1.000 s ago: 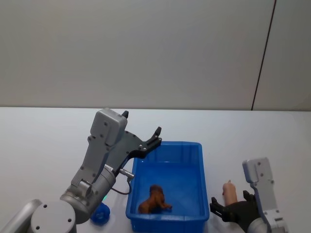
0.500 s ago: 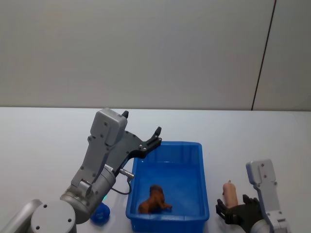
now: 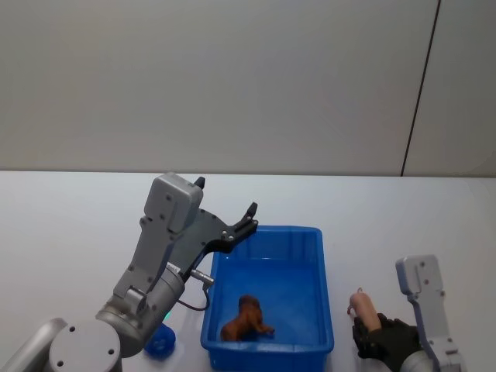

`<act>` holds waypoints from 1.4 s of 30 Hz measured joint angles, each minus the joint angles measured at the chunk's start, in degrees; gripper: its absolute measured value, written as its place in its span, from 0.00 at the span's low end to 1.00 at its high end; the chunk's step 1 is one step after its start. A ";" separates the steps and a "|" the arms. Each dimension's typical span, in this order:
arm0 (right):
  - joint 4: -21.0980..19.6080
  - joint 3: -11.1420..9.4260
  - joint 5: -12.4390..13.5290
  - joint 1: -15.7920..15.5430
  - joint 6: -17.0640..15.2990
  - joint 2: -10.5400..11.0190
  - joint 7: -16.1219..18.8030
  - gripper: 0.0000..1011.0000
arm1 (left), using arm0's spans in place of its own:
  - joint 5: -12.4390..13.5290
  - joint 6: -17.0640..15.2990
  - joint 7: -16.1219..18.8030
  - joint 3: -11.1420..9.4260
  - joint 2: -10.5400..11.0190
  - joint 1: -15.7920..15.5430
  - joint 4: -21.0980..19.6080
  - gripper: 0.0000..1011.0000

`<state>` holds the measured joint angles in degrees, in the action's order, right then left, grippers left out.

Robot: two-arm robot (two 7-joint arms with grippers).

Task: Pick up the two dolls from the table and place them into the box.

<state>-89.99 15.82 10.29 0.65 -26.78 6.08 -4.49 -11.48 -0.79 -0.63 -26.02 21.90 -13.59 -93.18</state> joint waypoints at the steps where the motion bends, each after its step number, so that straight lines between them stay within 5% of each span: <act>1: 0.00 -0.04 0.03 -0.01 0.04 0.00 0.03 0.36 | 0.00 0.00 0.00 0.00 0.00 0.00 0.00 0.99; 22: -3.07 -0.55 -1.08 -0.86 6.69 0.52 2.12 0.36 | 0.00 0.00 0.00 0.00 0.00 0.00 0.00 0.99; 42: -1.54 0.06 -2.16 3.68 15.18 -0.37 16.03 0.36 | 0.00 0.00 0.00 0.00 0.00 0.00 0.00 0.99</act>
<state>-91.54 15.88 8.14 4.32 -11.60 5.71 11.54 -11.48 -0.79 -0.62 -26.03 21.89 -13.59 -93.18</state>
